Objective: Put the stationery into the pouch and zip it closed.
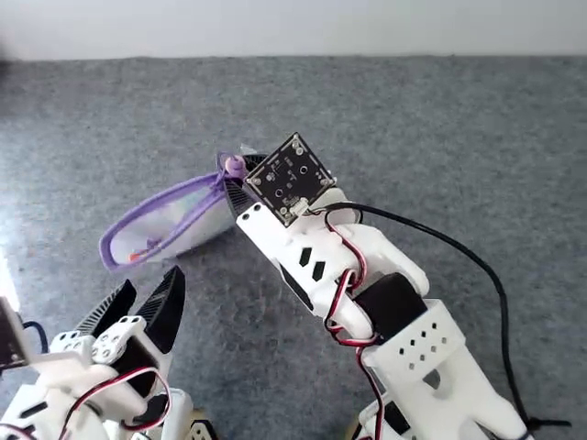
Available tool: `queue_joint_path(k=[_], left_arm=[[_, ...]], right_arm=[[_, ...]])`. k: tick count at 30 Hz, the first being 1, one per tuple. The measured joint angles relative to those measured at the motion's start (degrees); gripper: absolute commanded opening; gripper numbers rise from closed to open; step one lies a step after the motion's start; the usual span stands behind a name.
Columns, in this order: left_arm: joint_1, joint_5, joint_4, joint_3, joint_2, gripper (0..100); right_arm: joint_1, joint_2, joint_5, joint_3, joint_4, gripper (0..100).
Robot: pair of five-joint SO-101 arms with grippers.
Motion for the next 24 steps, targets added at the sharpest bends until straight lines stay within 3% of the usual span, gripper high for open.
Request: queue_joint_path(k=[15,24], left_arm=[[-0.62,-3.43,-0.18,2.29,16.7,21],[-3.87,-5.27,-16.09,2.29,28.66,21]], right_arm=[[-1.58,0.0,0.0,-8.0,15.82,0.8],[9.05,-0.88,0.0,-11.96,33.41,0.8]])
